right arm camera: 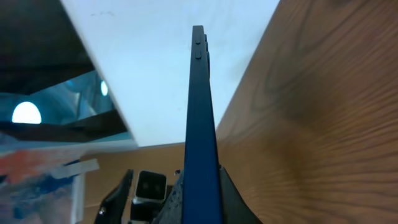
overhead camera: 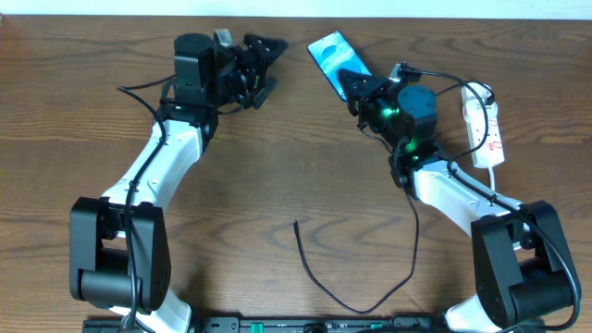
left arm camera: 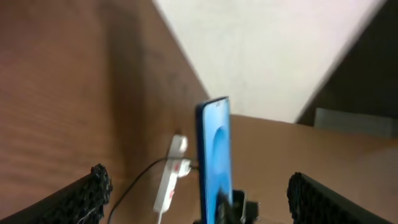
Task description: Plug charger to phone and switch on socket
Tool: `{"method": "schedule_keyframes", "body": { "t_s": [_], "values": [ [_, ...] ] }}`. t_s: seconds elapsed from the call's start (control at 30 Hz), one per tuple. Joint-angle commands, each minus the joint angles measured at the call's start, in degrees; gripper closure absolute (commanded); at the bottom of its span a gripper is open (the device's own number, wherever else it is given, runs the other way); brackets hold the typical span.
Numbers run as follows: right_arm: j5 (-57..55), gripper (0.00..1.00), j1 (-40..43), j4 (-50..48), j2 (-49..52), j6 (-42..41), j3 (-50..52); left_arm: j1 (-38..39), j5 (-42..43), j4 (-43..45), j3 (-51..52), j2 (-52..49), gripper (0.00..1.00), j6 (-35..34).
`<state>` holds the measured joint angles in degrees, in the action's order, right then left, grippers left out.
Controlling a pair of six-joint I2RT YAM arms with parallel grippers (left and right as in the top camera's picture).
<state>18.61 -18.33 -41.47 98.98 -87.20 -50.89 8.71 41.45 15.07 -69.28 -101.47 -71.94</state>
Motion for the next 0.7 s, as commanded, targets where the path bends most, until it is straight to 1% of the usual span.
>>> {"method": "schedule_keyframes", "body": {
  "t_s": [0.0, 0.07, 0.13, 0.37, 0.53, 0.67],
  "values": [
    [-2.3, 0.99, -1.5, -5.5, -0.3, -2.3, -1.0, -0.3, -1.9, 2.8, -1.5, 1.4, 0.09, 0.7],
    [-3.8, 0.99, -2.1, -8.8, -0.3, -3.5, -1.0, -0.3, -2.1, 4.0, -1.5, 1.4, 0.09, 0.7],
    [-3.9, 0.99, -2.7, -10.1, -0.3, -3.5, -1.0, -0.3, -2.1, 4.6, -1.5, 1.4, 0.09, 0.7],
    [-2.8, 0.99, -4.5, -10.4, -0.3, -4.7, -1.0, -0.2, -1.4, 5.0, -1.5, 1.4, 0.09, 0.7],
    [-2.4, 0.99, -6.1, -11.2, -0.3, -4.7, -1.0, 0.1, 2.1, 8.3, -1.5, 1.4, 0.09, 0.5],
    [-1.6, 0.99, -6.9, -12.0, -0.3, -4.7, -1.0, 0.6, 2.7, 8.7, -1.5, 1.4, 0.09, 0.6]
  ]
}}
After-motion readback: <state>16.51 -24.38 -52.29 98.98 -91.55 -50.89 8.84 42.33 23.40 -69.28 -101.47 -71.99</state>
